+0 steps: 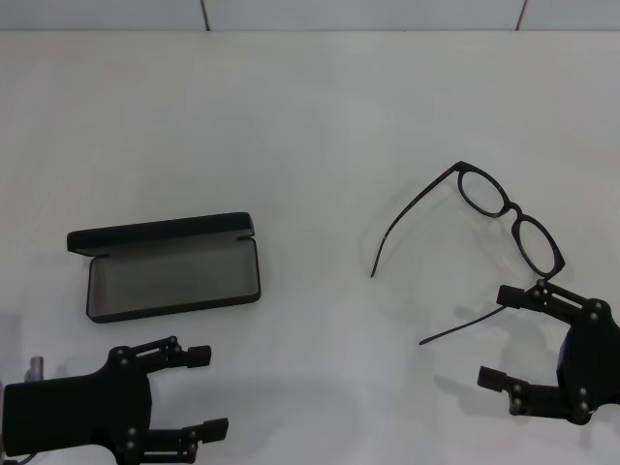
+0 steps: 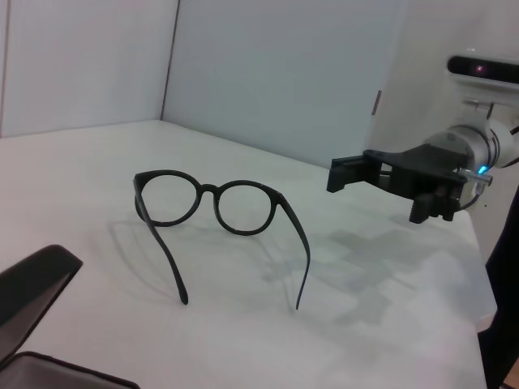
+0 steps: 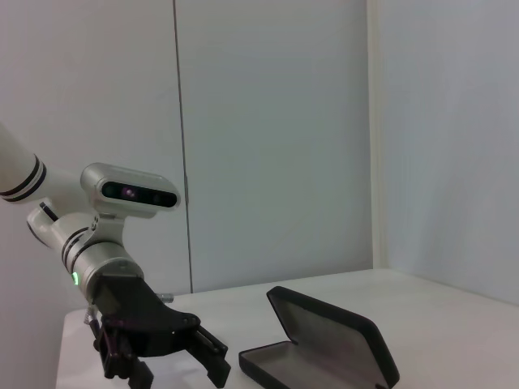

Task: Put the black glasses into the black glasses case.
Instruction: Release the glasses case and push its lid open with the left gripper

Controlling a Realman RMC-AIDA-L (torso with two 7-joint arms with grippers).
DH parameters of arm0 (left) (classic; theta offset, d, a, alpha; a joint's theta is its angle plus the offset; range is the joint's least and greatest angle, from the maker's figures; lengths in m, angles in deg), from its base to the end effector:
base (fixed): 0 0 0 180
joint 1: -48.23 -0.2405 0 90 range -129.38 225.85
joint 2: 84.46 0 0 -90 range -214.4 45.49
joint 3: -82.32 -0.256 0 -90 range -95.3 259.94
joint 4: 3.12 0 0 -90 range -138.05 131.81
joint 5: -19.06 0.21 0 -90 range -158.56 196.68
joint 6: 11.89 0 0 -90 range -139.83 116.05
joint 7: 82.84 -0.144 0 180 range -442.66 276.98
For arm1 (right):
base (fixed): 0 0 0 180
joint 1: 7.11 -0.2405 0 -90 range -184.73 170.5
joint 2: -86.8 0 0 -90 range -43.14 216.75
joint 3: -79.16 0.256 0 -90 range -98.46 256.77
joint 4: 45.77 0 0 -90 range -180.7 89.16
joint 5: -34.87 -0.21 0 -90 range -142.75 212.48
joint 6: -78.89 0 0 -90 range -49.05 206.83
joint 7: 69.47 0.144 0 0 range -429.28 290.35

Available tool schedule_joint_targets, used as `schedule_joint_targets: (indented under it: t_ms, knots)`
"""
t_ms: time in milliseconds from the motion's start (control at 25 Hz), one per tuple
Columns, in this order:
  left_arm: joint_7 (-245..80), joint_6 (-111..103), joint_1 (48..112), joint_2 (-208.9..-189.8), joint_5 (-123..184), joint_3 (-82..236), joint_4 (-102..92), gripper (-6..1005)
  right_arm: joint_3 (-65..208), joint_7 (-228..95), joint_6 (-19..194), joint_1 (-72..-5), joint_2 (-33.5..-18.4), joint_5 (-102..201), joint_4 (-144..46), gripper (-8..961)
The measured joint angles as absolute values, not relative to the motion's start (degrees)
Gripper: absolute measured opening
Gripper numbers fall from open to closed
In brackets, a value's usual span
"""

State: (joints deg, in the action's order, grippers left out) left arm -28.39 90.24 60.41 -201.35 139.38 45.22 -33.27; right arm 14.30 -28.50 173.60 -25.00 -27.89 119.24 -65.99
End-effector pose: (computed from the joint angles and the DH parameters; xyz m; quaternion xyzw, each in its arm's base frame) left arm -0.3434 0.1911 -0.0066 -0.9471 -0.1854 -0.2449 0.0933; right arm 0.2990 0.2380 -0.0280 -0.9320 0.0626 0.3259 0.1460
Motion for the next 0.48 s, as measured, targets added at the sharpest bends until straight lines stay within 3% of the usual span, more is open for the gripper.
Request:
schedule_joint_targets:
  t_ms: [480]
  knots:
    - [-16.88, 93.15, 61.10, -200.29, 134.41, 46.01, -34.49, 858, 14.30, -28.43, 173.64, -25.05, -27.89, 119.24, -65.90, 884]
